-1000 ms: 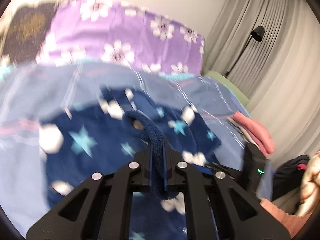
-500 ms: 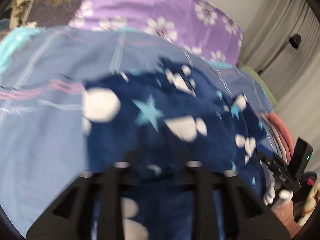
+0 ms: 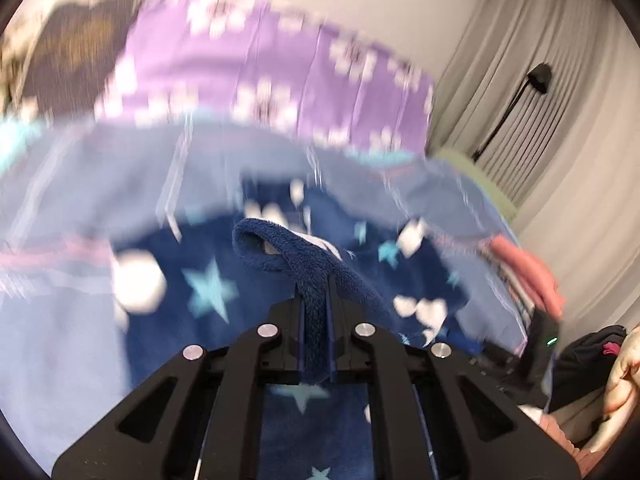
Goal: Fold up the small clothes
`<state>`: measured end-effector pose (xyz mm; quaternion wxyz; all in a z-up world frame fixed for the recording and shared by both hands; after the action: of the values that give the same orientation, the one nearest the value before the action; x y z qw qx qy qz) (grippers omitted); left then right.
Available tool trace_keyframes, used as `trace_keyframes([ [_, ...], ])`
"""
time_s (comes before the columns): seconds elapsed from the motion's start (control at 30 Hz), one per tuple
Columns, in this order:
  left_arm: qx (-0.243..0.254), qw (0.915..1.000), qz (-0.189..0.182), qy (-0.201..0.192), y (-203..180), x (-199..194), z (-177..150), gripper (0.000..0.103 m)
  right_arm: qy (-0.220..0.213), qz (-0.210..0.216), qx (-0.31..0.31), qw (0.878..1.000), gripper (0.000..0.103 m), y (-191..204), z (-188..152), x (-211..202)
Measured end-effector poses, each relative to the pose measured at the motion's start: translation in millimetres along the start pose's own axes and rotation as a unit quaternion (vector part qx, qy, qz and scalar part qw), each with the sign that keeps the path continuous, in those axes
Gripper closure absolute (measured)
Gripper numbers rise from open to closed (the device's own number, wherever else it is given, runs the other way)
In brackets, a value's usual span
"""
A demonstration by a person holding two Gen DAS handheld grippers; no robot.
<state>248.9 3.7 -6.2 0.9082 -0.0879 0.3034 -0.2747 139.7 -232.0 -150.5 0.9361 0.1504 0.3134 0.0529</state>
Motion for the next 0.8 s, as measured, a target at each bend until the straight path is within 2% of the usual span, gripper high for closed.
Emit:
trace_keyframes([
  [0.1, 0.042, 0.9973, 0.054, -0.024, 14, -20, 18, 0.094, 0.003, -0.001, 0.002, 1.000, 0.038, -1, -2, 2],
  [0.17, 0.053, 0.9924, 0.110, -0.013, 40, -17, 12, 0.093, 0.004, -0.003, -0.006, 1.000, 0.038, 1, -3, 3],
  [0.3, 0.021, 0.9854, 0.167, 0.025, 84, 6, -21, 0.090, 0.006, -0.012, -0.021, 1.000, 0.038, 5, -3, 5],
  [0.37, 0.005, 0.9798, 0.197, 0.033, 101, 11, -37, 0.085, 0.001, -0.013, -0.036, 0.999, 0.045, 11, -3, 3],
  [0.43, -0.010, 0.9828, 0.183, 0.024, 101, 11, -43, 0.085, 0.003, 0.000, -0.058, 0.998, 0.074, 20, -2, 2],
  [0.47, -0.017, 0.9852, 0.169, 0.022, 99, 13, -44, 0.085, 0.010, 0.007, -0.067, 0.998, 0.079, 26, -3, 3],
  [0.5, -0.023, 0.9898, 0.138, 0.027, 90, 18, -49, 0.085, 0.020, 0.013, -0.075, 0.997, 0.082, 32, -3, 6],
  [0.57, -0.016, 0.9908, 0.125, 0.051, 83, 31, -65, 0.083, 0.046, 0.018, -0.080, 0.996, 0.083, 43, -1, 20],
  [0.63, 0.003, 0.9834, 0.150, 0.102, 88, 58, -94, 0.080, 0.066, 0.015, -0.067, 0.995, 0.083, 52, 5, 39],
  [0.67, 0.007, 0.9815, 0.154, 0.114, 90, 66, -104, 0.080, 0.071, 0.010, -0.061, 0.996, 0.083, 55, 8, 48],
  [0.73, 0.053, 0.9790, 0.174, 0.092, 87, 75, -114, 0.080, 0.078, -0.014, -0.044, 0.996, 0.084, 56, 14, 68],
  [0.8, 0.064, 0.9744, 0.191, 0.099, 84, 73, -114, 0.081, 0.076, -0.032, -0.026, 0.996, 0.087, 56, 21, 83],
])
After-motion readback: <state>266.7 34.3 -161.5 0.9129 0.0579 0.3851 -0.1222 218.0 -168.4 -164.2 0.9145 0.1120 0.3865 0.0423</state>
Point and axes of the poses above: each gripper's, at about its wrist camera, not at the fingertips, and x roughly the way its jaws point, y to its left, z to its top, the point moved 8 cm from there along x, roughly the way its jaws point, and after that the axes turned 5 degrees about -y, right-handed, at the moved point
